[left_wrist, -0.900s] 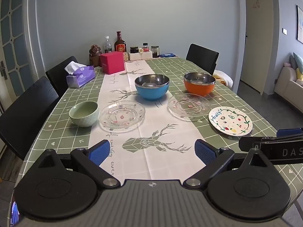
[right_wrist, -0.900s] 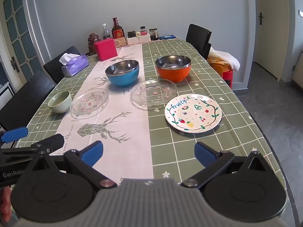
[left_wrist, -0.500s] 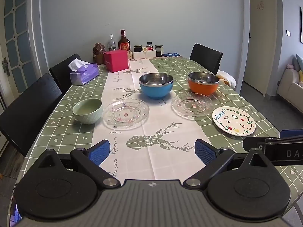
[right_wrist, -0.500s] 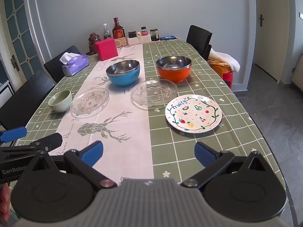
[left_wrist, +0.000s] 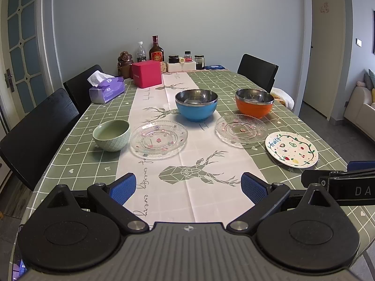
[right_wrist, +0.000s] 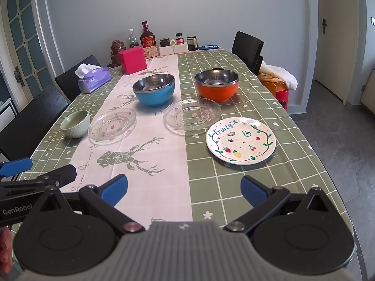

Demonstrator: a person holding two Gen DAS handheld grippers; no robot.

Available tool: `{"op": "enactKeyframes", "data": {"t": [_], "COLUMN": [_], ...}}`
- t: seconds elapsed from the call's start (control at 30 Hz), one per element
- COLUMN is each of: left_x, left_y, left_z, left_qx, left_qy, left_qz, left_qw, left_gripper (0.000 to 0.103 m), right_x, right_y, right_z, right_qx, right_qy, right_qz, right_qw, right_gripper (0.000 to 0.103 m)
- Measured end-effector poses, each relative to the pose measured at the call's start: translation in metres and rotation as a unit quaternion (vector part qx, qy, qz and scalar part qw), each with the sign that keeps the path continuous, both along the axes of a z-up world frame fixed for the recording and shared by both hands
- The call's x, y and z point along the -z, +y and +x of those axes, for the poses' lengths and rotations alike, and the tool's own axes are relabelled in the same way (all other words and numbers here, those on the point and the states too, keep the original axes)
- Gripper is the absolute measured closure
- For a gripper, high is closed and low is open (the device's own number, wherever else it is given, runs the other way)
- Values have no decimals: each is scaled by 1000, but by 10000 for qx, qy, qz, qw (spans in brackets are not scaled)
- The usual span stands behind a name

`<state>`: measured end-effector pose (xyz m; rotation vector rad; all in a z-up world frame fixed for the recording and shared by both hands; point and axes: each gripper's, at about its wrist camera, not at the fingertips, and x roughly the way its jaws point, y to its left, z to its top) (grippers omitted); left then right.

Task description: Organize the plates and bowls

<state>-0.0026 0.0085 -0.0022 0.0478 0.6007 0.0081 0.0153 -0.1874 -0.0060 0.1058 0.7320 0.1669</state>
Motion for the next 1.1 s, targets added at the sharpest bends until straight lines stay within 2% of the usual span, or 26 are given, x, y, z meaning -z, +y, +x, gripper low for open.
{"op": "enactKeyframes", "data": {"t": [1.1], "left_x": [3], "left_y": [6], "left_z": [0], "left_qx": [-10], "left_qy": [13], "left_qz": [-16], "left_qw": [10000], "left_gripper": [0], "right_x": [2], "right_y": [5], "right_z": [0], "right_qx": [-19], "right_qy": [2], "right_qz": [-35], "right_qw": [10000], "right_gripper": [3]}}
